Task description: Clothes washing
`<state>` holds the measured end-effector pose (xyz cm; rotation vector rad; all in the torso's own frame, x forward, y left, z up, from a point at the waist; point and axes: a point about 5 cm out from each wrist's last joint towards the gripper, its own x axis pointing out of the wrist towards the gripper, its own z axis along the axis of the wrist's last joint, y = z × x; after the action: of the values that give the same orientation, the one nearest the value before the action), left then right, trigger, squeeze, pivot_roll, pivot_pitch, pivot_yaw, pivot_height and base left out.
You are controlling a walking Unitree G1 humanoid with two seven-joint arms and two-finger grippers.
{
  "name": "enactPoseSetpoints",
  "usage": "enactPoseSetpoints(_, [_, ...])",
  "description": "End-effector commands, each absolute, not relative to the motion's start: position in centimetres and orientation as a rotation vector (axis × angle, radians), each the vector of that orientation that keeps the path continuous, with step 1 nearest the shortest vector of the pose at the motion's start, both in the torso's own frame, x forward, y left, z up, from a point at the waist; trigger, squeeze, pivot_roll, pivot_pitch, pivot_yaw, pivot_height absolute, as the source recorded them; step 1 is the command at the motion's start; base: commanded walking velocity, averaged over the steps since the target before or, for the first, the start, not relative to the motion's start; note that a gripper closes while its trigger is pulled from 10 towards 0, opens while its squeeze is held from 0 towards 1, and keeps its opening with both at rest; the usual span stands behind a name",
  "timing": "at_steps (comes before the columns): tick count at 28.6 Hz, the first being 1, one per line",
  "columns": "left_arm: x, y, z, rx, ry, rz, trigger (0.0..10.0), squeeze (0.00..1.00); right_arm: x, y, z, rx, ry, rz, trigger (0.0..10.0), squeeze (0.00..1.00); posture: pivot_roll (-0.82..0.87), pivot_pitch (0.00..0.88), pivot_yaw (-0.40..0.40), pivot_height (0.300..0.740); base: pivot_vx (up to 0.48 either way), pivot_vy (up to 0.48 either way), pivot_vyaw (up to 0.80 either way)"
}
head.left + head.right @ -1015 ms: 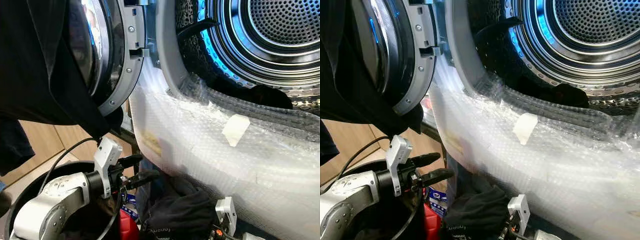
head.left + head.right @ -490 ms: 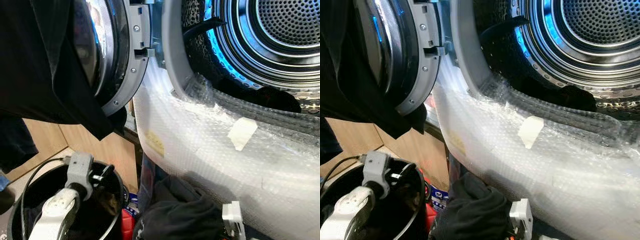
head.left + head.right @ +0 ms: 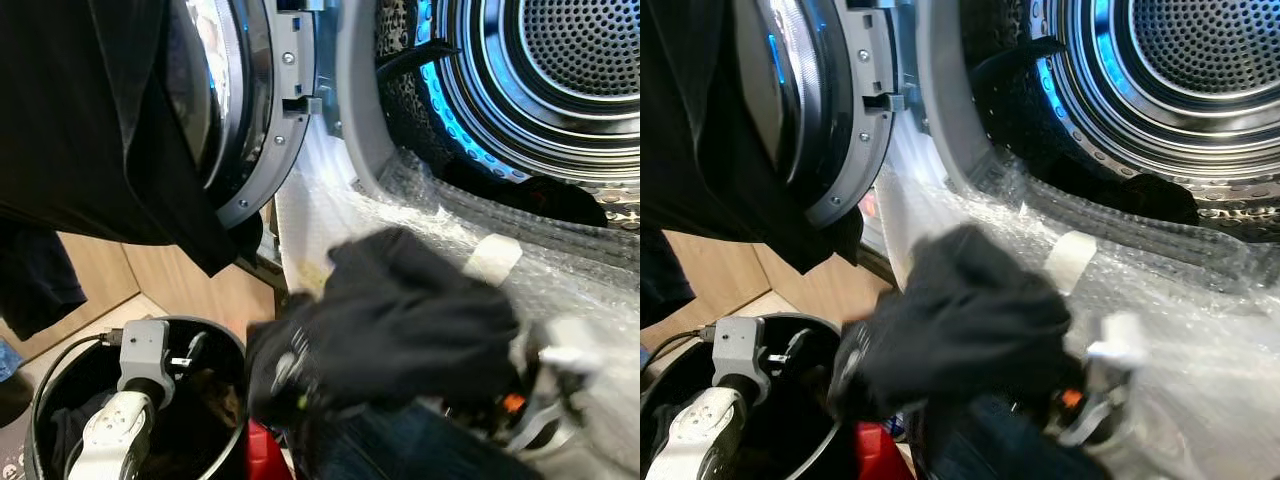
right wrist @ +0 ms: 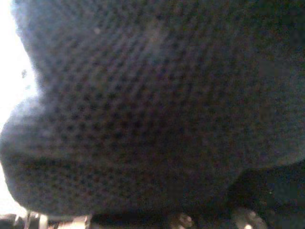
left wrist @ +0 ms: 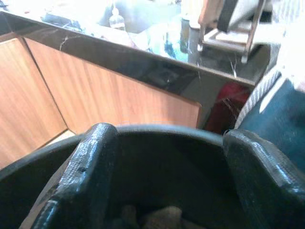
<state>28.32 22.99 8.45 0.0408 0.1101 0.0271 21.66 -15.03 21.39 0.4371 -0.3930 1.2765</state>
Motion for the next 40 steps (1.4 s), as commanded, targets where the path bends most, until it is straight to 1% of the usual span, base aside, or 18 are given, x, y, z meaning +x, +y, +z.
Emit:
enactPoseSetpoints(1, [28.4,23.0,8.5,0.044,0.11,0.034,10.0,0.0,21.0,-14.9,22.3,0.416,-0.436,1.303,0.0,0.0,0.18,0.0,0.016,0.74,0.0,0.0,0.0])
enactPoseSetpoints(3, [28.5,22.9,8.3,0.012,0.109,0.04,10.0,0.0,21.3,-15.5,23.8,0.437,-0.514,1.297,0.0,0.0,0.19,0.0,0.01,0.74,0.0,0.0,0.0])
enactPoseSetpoints(4, [28.6,22.7,8.1,-0.017,0.108,0.037,10.0,0.0,22.0,-17.2,26.5,0.491,-0.661,1.258,0.0,0.0,0.18,0.0,0.01,0.74,0.0,0.0,0.0])
enactPoseSetpoints(6, [28.6,22.6,8.0,-0.015,0.107,0.031,10.0,0.0,22.3,-18.0,28.2,0.486,-0.734,1.252,0.0,0.0,0.19,0.0,0.009,0.74,0.0,0.0,0.0])
enactPoseSetpoints(8, [28.7,22.5,7.9,-0.013,0.106,0.028,10.0,0.0,22.7,-18.4,29.3,0.475,-0.77,1.245,0.0,0.0,0.18,0.0,0.009,0.74,0.0,0.0,0.0])
enactPoseSetpoints(10, [28.8,22.5,7.9,-0.012,0.106,0.027,10.0,0.0,23.7,-19.0,31.0,0.468,-0.814,1.207,0.0,0.0,0.18,0.0,0.008,0.74,0.0,0.0,0.0])
enactPoseSetpoints(13, [28.9,22.4,7.7,-0.022,0.109,0.027,10.0,0.0,24.6,-19.5,33.0,0.504,-0.898,1.171,0.0,0.0,0.16,0.0,0.001,0.74,0.0,0.0,0.0])
enactPoseSetpoints(16, [28.9,22.1,7.6,-0.029,0.11,0.022,10.0,0.0,25.1,-19.6,33.8,0.518,-0.927,1.148,0.0,0.0,0.16,0.0,-0.001,0.74,0.0,0.0,0.0])
enactPoseSetpoints(19, [29.0,21.3,7.3,-0.046,0.116,0.003,10.0,0.0,26.2,-19.7,36.8,0.524,-0.998,1.113,0.0,0.0,0.15,0.0,0.001,0.74,0.0,0.0,0.0])
enactPoseSetpoints(24, [29.2,21.1,7.2,-0.046,0.119,-0.01,10.0,0.0,27.7,-20.4,40.4,0.537,-1.069,1.024,0.0,0.0,0.14,0.0,0.0,0.74,0.0,0.0,0.0])
enactPoseSetpoints(26, [29.3,21.2,7.2,-0.042,0.119,-0.009,10.0,0.0,29.5,-20.0,41.7,0.551,-1.043,0.995,0.0,0.0,0.13,0.0,-0.002,0.74,0.0,0.0,0.0])
enactPoseSetpoints(27, [29.3,21.2,7.2,-0.042,0.119,-0.009,10.0,0.0,29.5,-20.0,41.7,0.551,-1.043,0.995,0.0,0.0,0.13,0.0,-0.002,0.74,0.0,0.0,0.0])
enactPoseSetpoints(30, [29.3,21.2,7.2,-0.039,0.118,-0.005,10.0,0.0,31.4,-18.6,42.7,0.519,-0.988,0.958,0.0,0.0,0.13,0.0,-0.005,0.74,0.0,0.0,0.0])
enactPoseSetpoints(33, [29.4,21.2,7.2,-0.044,0.119,-0.005,10.0,0.0,33.8,-17.1,43.4,0.511,-0.892,0.865,0.0,0.0,0.13,0.0,-0.015,0.74,0.0,0.0,0.0])
enactPoseSetpoints(34, [29.4,21.2,7.2,-0.044,0.119,-0.005,10.0,0.0,33.8,-17.1,43.4,0.511,-0.892,0.865,0.0,0.0,0.13,0.0,-0.015,0.74,0.0,0.0,0.0])
enactPoseSetpoints(37, [29.4,20.9,7.1,-0.043,0.124,-0.006,10.0,0.0,37.5,-15.1,43.1,0.481,-0.683,0.657,0.0,0.0,0.13,0.0,-0.012,0.74,0.0,0.0,0.0])
enactPoseSetpoints(39, [29.4,20.8,7.0,-0.043,0.125,-0.008,10.0,0.0,39.0,-14.4,42.9,0.531,-0.571,0.579,0.0,0.0,0.13,0.0,-0.012,0.74,0.0,0.0,0.0])
enactPoseSetpoints(40, [29.4,20.8,7.0,-0.043,0.125,-0.008,10.0,0.0,39.0,-14.4,42.9,0.531,-0.571,0.579,0.0,0.0,0.13,0.0,-0.012,0.74,0.0,0.0,0.0])
